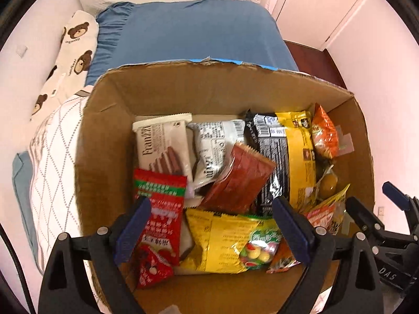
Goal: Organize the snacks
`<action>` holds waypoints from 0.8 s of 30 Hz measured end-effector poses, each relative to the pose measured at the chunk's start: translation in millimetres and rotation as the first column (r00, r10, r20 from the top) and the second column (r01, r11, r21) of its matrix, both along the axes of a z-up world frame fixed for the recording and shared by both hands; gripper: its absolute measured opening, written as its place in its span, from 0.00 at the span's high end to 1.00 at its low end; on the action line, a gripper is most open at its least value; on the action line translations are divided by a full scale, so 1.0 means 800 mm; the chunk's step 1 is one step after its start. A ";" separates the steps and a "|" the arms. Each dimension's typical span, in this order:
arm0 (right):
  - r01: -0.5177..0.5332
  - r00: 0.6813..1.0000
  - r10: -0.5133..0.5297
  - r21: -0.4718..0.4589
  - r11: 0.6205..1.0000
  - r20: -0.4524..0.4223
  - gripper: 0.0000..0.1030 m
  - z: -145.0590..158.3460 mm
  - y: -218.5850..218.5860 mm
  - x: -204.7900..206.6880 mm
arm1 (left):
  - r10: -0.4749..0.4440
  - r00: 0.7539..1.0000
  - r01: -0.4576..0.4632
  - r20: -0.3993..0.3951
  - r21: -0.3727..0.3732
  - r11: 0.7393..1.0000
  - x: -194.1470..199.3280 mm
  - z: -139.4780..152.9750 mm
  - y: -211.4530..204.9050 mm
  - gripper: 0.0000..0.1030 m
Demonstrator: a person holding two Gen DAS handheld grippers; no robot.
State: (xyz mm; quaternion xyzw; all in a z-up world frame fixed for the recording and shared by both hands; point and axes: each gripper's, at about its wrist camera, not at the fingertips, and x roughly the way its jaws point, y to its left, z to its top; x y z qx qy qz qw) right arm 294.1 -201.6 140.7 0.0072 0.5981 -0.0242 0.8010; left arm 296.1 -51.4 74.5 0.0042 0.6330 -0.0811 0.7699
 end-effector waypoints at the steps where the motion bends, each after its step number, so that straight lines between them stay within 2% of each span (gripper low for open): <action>1: 0.003 1.000 -0.003 0.000 1.000 0.002 0.00 0.002 0.000 -0.005 | -0.001 1.000 0.000 0.005 0.009 1.000 -0.005 0.001 0.001 0.08; 8: 0.001 0.999 -0.002 0.019 1.000 0.047 0.00 0.031 0.001 -0.038 | 0.012 0.997 -0.014 0.071 0.015 1.000 -0.042 0.030 0.010 0.08; 13: -0.010 0.992 0.009 0.009 1.000 0.122 0.00 0.066 0.006 -0.072 | 0.032 0.981 -0.044 0.190 0.056 0.997 -0.085 0.073 0.015 0.08; 24: -0.039 0.962 0.030 0.029 0.999 0.273 0.00 0.151 0.007 -0.178 | 0.070 0.935 -0.072 0.347 -0.007 0.997 -0.197 0.140 0.028 0.08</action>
